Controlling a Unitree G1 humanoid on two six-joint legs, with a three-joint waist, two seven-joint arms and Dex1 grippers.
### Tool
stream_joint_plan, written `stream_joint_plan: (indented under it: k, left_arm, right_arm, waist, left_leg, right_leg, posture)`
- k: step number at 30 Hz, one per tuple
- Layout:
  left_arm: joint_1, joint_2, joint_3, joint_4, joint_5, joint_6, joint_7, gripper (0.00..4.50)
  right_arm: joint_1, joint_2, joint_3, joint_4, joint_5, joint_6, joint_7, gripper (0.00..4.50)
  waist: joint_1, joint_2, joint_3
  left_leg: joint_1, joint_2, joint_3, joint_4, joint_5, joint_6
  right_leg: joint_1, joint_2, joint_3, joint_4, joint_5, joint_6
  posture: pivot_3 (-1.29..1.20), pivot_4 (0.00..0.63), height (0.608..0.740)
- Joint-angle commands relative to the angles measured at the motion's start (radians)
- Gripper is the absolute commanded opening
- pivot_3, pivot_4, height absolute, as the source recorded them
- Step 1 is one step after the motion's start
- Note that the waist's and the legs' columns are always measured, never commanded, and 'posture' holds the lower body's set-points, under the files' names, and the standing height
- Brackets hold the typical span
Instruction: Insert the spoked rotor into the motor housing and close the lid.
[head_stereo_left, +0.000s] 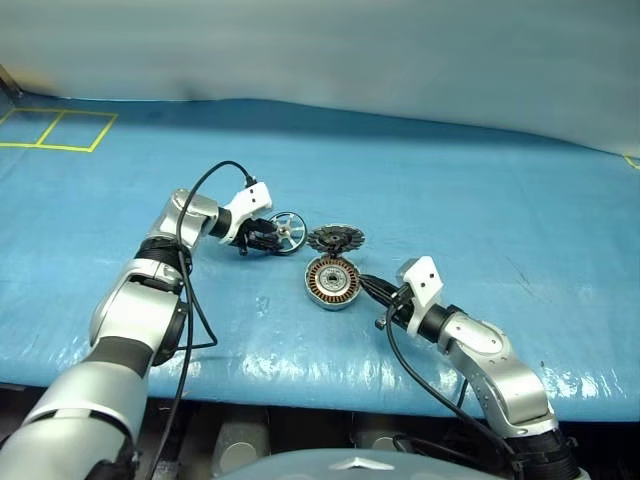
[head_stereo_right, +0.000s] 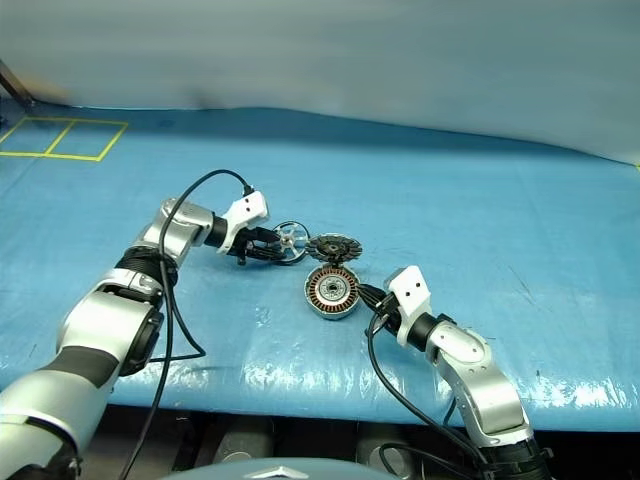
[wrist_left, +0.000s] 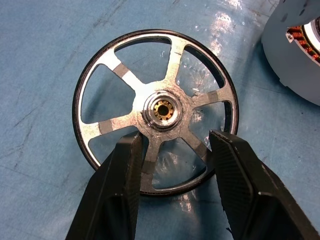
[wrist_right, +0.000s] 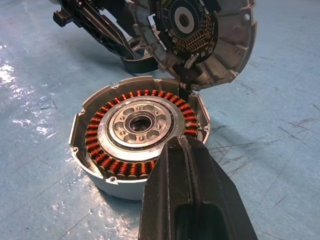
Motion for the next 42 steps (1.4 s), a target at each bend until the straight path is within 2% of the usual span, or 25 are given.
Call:
stream_joint_plan:
  k: [1,5,14,19,27,35,42]
  left_arm:
    - [-0.002,-0.005,0.009,0.016,0.003,-0.011,0.027,1.83]
    - [0.003,-0.012,0.021,0.019,-0.001,-0.006,0.041,0.95]
    - [0.011,-0.006,0.032,0.017,-0.006,-0.013,0.039,0.95]
    - [0.006,0.000,0.097,0.000,-0.086,0.042,-0.036,0.95]
    - [0.040,0.085,0.128,-0.066,-0.134,0.074,-0.128,0.95]
    - [0.091,0.109,0.133,-0.134,-0.156,0.089,-0.121,0.95]
    - [0.102,0.099,0.119,-0.140,-0.132,0.028,-0.062,0.95]
  right_arm:
    - [-0.003,0.001,-0.007,-0.036,-0.003,-0.020,-0.004,0.00]
    - [-0.007,0.002,-0.007,-0.032,-0.002,-0.020,-0.002,0.00]
    - [-0.014,-0.001,-0.008,-0.020,-0.005,-0.026,0.003,0.00]
    - [-0.018,-0.001,-0.009,-0.014,-0.005,-0.030,0.006,0.00]
    - [-0.020,-0.008,-0.023,-0.001,-0.002,-0.037,0.011,0.00]
    - [-0.043,-0.009,-0.014,0.009,-0.005,-0.032,0.017,0.00]
    - [-0.044,-0.013,-0.017,0.003,-0.008,-0.027,0.022,0.00]
  waist:
    - [0.000,0.000,0.000]
    - [0.000,0.000,-0.001]
    - [0.000,0.000,-0.001]
    - [0.000,0.000,-0.001]
    - [-0.008,0.000,0.000]
    - [-0.001,0.000,0.000]
    - [-0.001,0.000,0.000]
  left_leg:
    - [0.000,0.000,0.000,0.000,0.000,0.000]
    - [0.002,0.000,0.000,0.000,0.000,0.000]
    - [0.002,0.000,0.000,0.002,0.000,0.001]
    - [0.002,0.000,0.000,0.001,0.000,0.001]
    - [0.001,0.000,0.000,-0.002,0.000,0.001]
    - [0.000,0.000,0.000,-0.001,0.001,0.001]
    - [0.000,0.000,0.000,-0.001,0.001,0.001]
  right_leg:
    - [0.000,0.000,0.000,0.000,0.000,0.000]
    - [0.002,0.000,0.000,0.000,0.000,-0.001]
    - [0.002,0.000,0.000,0.001,-0.002,-0.004]
    - [0.002,0.000,0.000,0.001,-0.002,-0.004]
    - [-0.001,0.000,0.000,0.001,0.000,0.000]
    - [0.000,0.000,0.000,0.001,0.000,-0.001]
    - [0.000,0.000,0.000,0.001,-0.002,-0.004]
  posture:
    - [0.00,0.150,0.740]
    - [0.00,0.150,0.740]
    - [0.00,0.150,0.740]
    - [0.00,0.150,0.740]
    - [0.00,0.150,0.740]
    - [0.00,0.150,0.740]
    - [0.00,0.150,0.740]
